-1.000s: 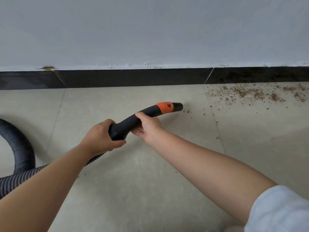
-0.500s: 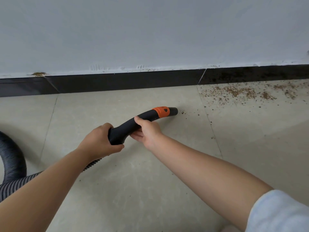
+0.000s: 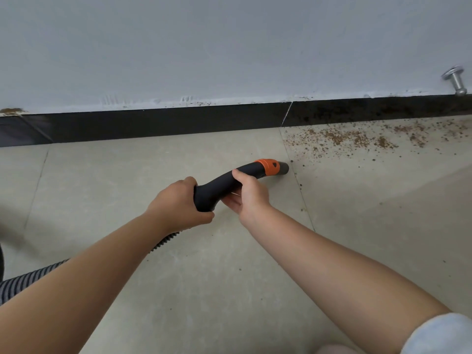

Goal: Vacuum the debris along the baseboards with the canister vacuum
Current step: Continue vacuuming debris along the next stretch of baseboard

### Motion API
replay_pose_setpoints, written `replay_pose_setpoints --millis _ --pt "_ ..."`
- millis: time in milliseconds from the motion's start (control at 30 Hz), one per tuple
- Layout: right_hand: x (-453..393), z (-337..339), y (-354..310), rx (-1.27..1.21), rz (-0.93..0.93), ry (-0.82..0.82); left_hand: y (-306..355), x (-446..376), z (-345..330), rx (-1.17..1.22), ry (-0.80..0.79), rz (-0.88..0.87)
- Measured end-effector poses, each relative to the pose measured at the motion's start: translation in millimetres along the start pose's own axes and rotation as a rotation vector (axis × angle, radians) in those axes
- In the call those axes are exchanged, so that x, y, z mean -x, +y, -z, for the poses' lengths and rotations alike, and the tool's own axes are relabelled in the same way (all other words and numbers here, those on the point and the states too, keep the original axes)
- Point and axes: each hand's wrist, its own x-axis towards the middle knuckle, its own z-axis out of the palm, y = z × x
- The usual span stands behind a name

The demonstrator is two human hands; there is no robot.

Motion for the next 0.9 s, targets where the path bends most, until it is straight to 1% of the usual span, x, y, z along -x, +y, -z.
replay_pose_setpoints --millis 200,500,633,733,900 --pt "-13.7 8.9 -17.8 0.046 0.055 0.095 28.5 -11.2 -15.7 0.035 0.020 0.042" --pt "-20.2 -7.6 -35.3 -0.008 0.051 0.139 41.7 -30.8 -1.8 0.084 -0.001 0.035" --pt "-17.2 -5.9 -21.6 0.015 0.048 0.068 25.3 -18.4 1.0 0.116 -0.013 0.028" --pt "-14.1 7.1 -10.4 -0.002 0.009 0.010 12.6 -7.2 -2.2 0.086 -0.035 0.010" --pt "-4.3 24.9 8.1 -0.058 -0.056 0.020 2.2 4.6 -12.5 0.032 -0.119 -0.034"
